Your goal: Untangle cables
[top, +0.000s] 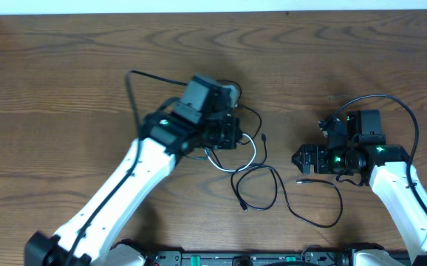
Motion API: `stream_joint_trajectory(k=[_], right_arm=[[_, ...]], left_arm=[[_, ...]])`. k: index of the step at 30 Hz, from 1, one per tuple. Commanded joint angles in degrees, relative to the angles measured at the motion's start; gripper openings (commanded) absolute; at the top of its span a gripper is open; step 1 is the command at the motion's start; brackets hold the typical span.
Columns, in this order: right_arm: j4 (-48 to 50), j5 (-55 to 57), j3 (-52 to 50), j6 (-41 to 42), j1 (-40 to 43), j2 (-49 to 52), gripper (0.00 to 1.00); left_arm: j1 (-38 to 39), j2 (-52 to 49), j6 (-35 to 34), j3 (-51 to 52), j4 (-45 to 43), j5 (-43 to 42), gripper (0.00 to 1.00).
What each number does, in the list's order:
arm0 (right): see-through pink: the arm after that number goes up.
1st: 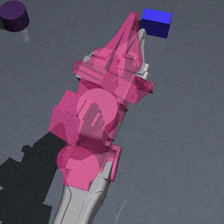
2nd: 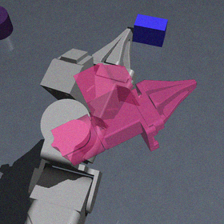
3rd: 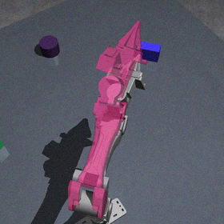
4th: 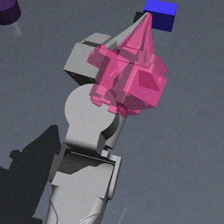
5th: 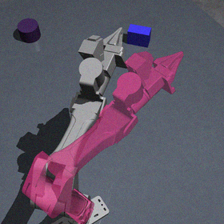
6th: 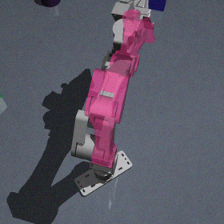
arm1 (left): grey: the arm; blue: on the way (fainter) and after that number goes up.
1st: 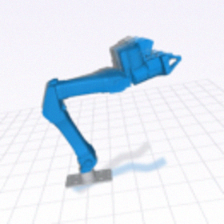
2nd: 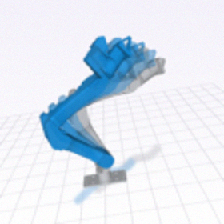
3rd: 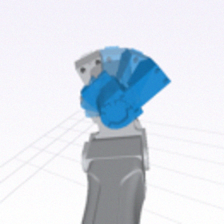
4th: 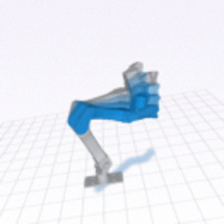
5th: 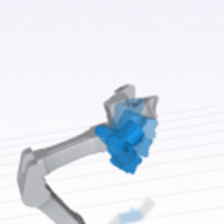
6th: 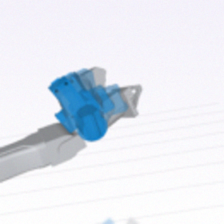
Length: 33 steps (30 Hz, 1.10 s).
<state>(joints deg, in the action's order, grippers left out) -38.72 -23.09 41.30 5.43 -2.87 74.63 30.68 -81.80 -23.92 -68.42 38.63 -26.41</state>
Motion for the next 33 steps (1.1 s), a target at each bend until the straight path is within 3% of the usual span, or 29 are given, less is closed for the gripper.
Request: stream_joint_trajectory(k=[1,4,21,33], right_arm=[[-0.1,0.1,0.2,0.3,-0.2,0.1,0.95],[-0.1,0.1,0.2,0.3,-0.2,0.1,0.95],[-0.6,0.1,0.2,0.3,-0.2,0.1,0.95],[-0.7,0.1,0.2,0.3,-0.2,0.1,0.95]], left_arm=[[-0.7,0.4,1.8,-0.3,1.7,3.1,0.17],[0.7,-1.2,1.8,0.9,3.3,3.1,0.27],[9.6,-25.3,0.4,3.8,4.4,6.4,0.27],[10.2,-30.6,0.3,3.8,4.3,6.6,0.27]])
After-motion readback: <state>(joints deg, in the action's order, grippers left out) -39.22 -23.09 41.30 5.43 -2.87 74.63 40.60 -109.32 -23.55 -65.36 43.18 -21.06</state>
